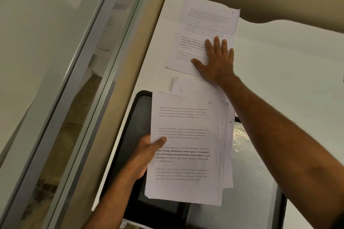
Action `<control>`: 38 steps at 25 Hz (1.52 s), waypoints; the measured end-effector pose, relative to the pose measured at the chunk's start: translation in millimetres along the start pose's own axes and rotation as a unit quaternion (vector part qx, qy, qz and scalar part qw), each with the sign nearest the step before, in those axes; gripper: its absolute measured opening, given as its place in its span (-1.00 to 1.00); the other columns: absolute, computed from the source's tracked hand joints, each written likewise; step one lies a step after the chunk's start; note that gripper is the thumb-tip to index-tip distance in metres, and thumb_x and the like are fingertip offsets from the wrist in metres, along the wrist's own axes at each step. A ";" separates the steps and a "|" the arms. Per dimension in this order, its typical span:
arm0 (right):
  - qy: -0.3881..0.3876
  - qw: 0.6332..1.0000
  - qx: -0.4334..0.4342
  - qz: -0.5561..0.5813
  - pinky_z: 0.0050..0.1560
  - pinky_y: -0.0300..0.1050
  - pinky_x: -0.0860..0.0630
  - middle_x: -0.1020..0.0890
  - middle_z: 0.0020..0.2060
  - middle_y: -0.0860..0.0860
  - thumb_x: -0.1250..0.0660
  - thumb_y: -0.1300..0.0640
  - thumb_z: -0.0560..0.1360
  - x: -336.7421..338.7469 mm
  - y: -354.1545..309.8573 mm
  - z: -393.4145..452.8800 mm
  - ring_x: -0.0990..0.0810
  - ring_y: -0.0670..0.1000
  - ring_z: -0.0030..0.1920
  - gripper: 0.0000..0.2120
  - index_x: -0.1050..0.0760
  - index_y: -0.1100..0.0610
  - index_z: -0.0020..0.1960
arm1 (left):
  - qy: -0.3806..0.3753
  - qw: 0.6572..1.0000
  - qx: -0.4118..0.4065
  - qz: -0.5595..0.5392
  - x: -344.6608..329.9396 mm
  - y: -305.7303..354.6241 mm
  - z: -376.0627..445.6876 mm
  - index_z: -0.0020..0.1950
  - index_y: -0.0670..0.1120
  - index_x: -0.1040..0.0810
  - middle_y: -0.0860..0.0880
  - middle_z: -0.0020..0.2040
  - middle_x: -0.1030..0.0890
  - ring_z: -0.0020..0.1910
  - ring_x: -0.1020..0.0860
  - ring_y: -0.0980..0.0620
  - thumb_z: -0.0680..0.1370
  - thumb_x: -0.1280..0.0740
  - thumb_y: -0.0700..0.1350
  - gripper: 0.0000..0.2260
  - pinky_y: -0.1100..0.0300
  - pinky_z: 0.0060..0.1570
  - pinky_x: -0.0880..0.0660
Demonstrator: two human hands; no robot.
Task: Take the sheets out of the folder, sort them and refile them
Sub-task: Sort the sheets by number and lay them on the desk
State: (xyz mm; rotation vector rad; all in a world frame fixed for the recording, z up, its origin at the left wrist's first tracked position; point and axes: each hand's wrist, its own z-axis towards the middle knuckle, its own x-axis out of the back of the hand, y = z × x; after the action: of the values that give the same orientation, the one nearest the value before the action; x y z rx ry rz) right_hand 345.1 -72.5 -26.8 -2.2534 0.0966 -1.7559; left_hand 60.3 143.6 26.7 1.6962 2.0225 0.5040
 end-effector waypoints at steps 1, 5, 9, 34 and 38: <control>0.000 1.000 0.003 0.000 0.62 0.32 0.16 0.07 0.70 0.11 -0.03 -0.50 0.57 -0.8 -1.3 2.6 0.15 0.22 0.68 -0.11 0.06 0.00 0.70 | -0.002 1.000 0.001 -0.002 0.3 -0.1 0.3 0.24 -0.08 -0.61 -0.09 0.09 -0.74 0.03 -0.73 -0.09 0.67 -0.32 -0.16 -0.82 -0.01 -0.01 -0.67; 0.005 1.000 0.006 -0.007 0.62 0.32 0.16 0.07 0.69 0.12 -0.01 -0.49 0.58 -3.7 -8.0 4.2 0.15 0.22 0.68 -0.11 0.06 0.01 0.71 | -0.007 1.000 0.001 -0.004 2.0 -1.4 1.3 0.24 -0.08 -0.62 -0.09 0.09 -0.74 0.04 -0.73 -0.09 0.67 -0.31 -0.16 -0.83 0.00 -0.01 -0.67; 0.007 1.000 0.013 -0.012 0.62 0.32 0.17 0.08 0.69 0.12 0.00 -0.48 0.59 -7.6 -19.7 2.6 0.16 0.22 0.68 -0.12 0.08 0.02 0.71 | -0.002 1.000 0.002 -0.002 1.8 -2.1 2.2 0.25 -0.07 -0.61 -0.10 0.10 -0.74 0.05 -0.72 -0.11 0.67 -0.31 -0.15 -0.82 -0.08 0.07 -0.65; 0.170 0.765 -0.245 0.570 0.32 0.00 -0.58 -0.62 0.25 -0.13 -0.32 0.10 0.65 14.9 32.4 -315.6 -0.62 -0.05 0.26 -0.73 -0.53 0.02 0.34 | 0.010 0.999 -0.036 -0.035 -7.5 -5.3 -17.7 0.23 -0.11 -0.60 -0.15 0.21 -0.69 0.21 -0.65 -0.16 0.66 -0.33 -0.20 -0.84 -0.11 0.20 -0.60; 0.078 0.754 -0.256 0.600 0.04 -0.20 -0.60 -0.65 0.14 -0.17 -0.32 -0.08 0.66 17.8 19.4 -342.9 -0.66 -0.15 0.11 -0.72 -0.52 -0.01 0.32 | -0.027 0.998 -0.037 -0.040 -10.2 -16.3 -29.2 0.27 -0.13 -0.61 -0.16 0.24 -0.68 0.25 -0.64 -0.17 0.66 -0.33 -0.21 -0.81 -0.13 0.25 -0.58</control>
State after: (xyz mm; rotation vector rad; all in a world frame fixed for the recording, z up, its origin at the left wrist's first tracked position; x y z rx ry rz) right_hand 23.2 -156.7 60.4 -1.5032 1.7795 -1.1495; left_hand 32.1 131.0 43.2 1.5625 2.0000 0.4955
